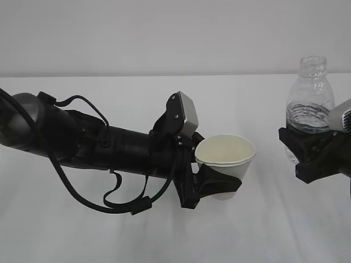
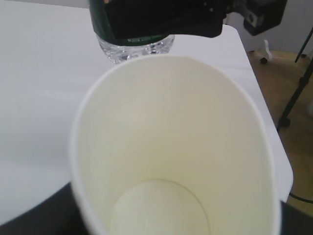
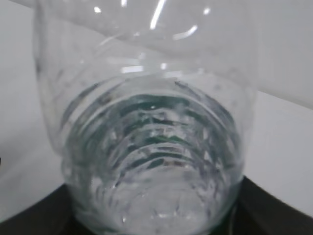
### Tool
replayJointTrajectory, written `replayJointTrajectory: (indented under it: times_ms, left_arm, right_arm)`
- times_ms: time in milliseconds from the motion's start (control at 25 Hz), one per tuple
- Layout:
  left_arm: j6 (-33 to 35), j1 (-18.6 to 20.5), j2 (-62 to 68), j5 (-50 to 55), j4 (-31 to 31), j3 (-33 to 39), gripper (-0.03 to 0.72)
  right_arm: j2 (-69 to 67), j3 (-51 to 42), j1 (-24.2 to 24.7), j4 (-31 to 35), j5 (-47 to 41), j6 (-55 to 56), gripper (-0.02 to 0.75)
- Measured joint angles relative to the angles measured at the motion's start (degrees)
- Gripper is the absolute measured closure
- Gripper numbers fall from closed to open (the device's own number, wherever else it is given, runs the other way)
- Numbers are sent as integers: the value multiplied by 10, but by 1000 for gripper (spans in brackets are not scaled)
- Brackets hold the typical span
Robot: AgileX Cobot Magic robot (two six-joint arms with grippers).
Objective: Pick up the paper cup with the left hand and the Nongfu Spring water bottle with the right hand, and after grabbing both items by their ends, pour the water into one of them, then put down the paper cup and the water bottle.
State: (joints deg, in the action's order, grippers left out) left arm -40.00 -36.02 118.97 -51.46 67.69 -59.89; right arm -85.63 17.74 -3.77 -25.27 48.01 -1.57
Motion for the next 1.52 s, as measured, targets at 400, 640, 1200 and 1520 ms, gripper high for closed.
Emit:
replayJointTrajectory:
  times_ms: [400, 640, 1200, 1520]
  left_arm:
    - [0, 0, 0, 6, 0, 0, 244]
    - [0, 0, 0, 11, 0, 0, 246]
    - [-4, 0, 0, 13, 0, 0, 246]
    - [-6, 0, 0, 13, 0, 0, 246]
  right_arm:
    - [0, 0, 0, 0, -30, -20, 300]
    - [17, 0, 0, 0, -32, -57, 300]
    - [62, -1, 0, 45, -92, -177, 300]
    - [67, 11, 0, 47, -123, -227, 300]
